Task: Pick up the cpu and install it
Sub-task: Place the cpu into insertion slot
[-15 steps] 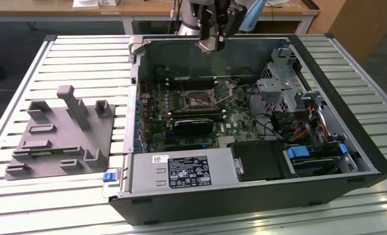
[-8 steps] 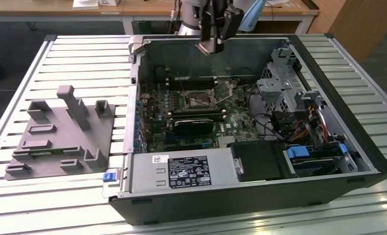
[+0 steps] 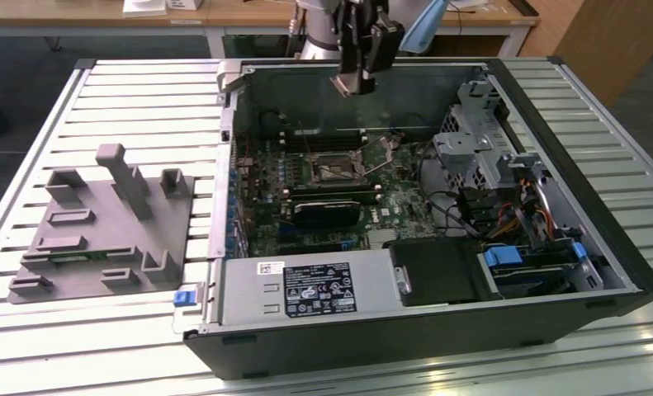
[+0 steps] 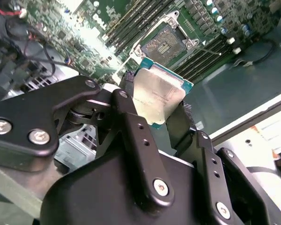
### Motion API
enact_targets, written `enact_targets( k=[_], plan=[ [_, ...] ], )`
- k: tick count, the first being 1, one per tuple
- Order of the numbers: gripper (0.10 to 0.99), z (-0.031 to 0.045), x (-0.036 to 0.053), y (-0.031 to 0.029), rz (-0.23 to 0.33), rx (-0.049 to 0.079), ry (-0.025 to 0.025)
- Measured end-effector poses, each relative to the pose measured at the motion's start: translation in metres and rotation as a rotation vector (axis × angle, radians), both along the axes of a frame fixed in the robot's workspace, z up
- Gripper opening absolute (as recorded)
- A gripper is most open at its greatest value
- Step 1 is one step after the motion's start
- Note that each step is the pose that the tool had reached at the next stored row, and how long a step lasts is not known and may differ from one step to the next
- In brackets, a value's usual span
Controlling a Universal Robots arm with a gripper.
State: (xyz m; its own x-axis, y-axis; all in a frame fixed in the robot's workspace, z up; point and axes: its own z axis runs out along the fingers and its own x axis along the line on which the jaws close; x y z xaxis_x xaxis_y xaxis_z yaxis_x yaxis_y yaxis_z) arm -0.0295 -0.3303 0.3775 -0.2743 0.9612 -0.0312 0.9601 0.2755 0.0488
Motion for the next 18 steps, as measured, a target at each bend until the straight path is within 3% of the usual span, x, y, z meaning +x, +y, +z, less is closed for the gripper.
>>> enact_targets(
  k=[14,18],
  plan=[
    [0.529,-0.0091,0.0,0.0001,-0.237,-0.001,0.0004],
    [0.529,-0.0143,-0.0001,0.0015,-0.279,-0.003,0.0043]
  ],
)
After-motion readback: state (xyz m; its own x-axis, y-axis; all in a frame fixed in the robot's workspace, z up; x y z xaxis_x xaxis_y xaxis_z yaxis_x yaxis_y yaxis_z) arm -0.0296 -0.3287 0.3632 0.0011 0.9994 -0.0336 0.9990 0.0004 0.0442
